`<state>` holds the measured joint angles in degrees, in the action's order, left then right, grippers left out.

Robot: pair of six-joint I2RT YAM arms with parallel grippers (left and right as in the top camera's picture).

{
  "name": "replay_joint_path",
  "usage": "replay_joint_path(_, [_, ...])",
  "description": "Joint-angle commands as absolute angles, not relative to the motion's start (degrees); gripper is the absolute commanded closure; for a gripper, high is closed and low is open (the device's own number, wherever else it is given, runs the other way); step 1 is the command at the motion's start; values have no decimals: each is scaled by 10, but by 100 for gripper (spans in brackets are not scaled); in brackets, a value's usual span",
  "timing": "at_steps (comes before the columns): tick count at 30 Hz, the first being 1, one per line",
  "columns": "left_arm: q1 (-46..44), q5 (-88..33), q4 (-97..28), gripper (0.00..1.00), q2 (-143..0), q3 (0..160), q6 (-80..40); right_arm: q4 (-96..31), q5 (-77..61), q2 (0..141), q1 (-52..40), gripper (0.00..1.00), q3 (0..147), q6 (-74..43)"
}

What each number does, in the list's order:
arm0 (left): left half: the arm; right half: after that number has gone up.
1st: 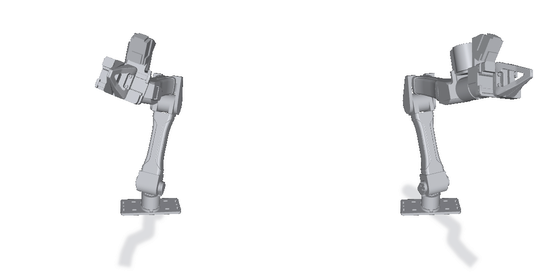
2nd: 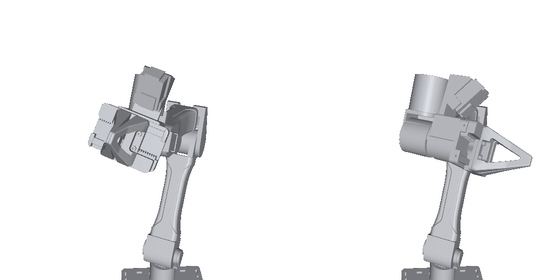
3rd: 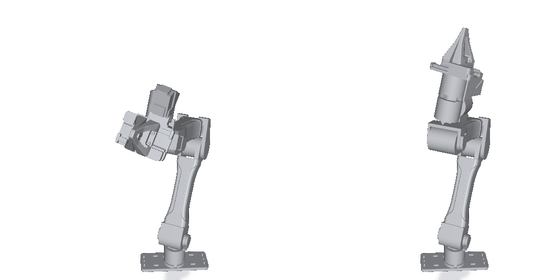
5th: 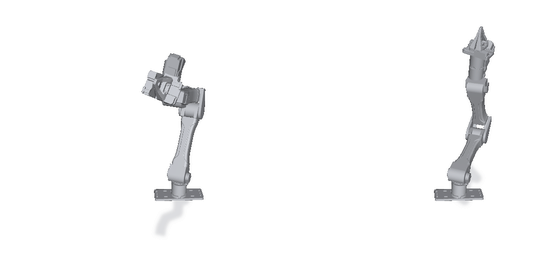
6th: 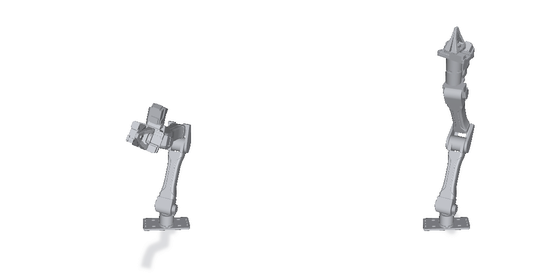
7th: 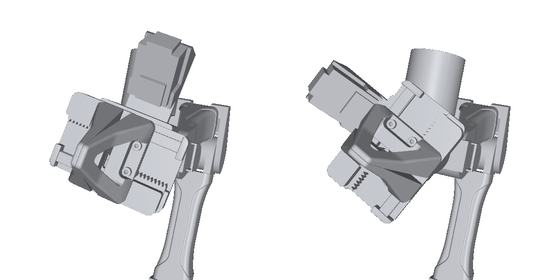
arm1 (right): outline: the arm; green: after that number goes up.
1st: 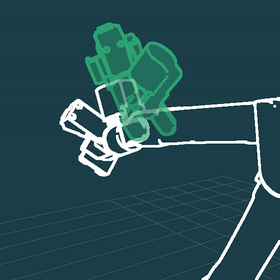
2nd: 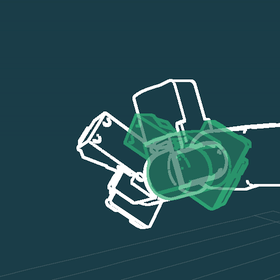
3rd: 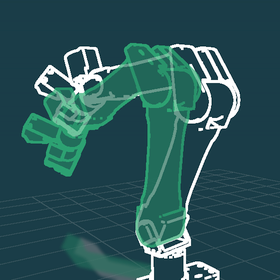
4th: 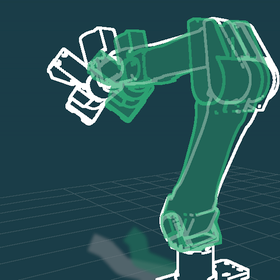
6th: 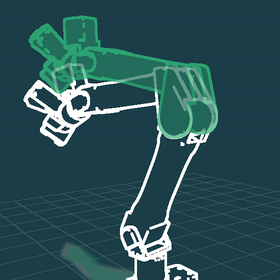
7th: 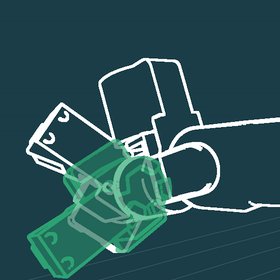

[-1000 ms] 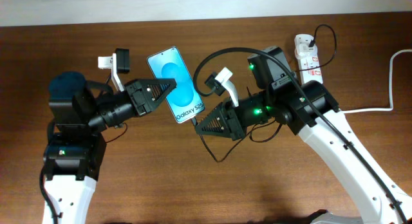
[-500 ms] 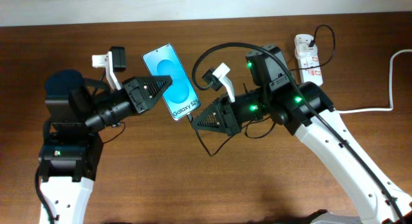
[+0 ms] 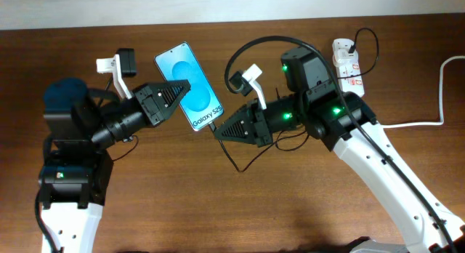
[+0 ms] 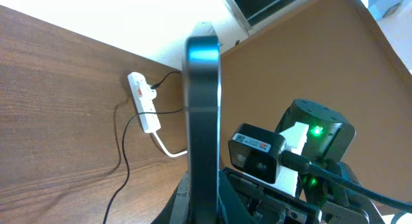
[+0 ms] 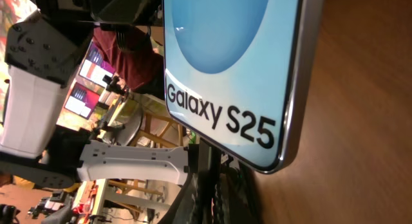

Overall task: Plug charger to phone and switch on socket
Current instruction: 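Align the USB-C plug under the phone's bottom port with the right gripper, then push the USB-C plug up into the phone's port with the right gripper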

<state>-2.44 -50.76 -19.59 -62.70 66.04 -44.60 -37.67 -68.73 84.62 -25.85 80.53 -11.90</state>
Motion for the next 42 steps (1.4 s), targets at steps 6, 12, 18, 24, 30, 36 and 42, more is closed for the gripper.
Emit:
replay_joint_path(6, [-53, -636, -235, 100, -621, 629, -421, -357, -715, 840, -243, 64, 843, -115])
replay_joint_path(12, [-53, -637, -175, 100, -621, 629, -432, -439, -607, 840, -243, 40, 843, -114])
replay_joint_path(18, [-52, -636, -85, 100, -621, 629, -457, -479, -554, 839, -243, 34, 843, -110])
replay_joint_path(24, [-52, -626, -69, 100, -621, 629, -352, -530, -443, 751, -243, 15, 843, -32])
replay_joint_path(30, [-52, -561, -66, 100, -621, 629, -308, -615, -247, 707, -257, 10, 843, 11])
replay_joint_path(36, [-52, -506, -65, 100, -621, 629, -378, -606, -111, 707, -366, 10, 843, -25])
replay_joint_path(42, [-52, -511, -65, 100, -621, 629, -377, -605, -100, 707, -368, 2, 843, -50])
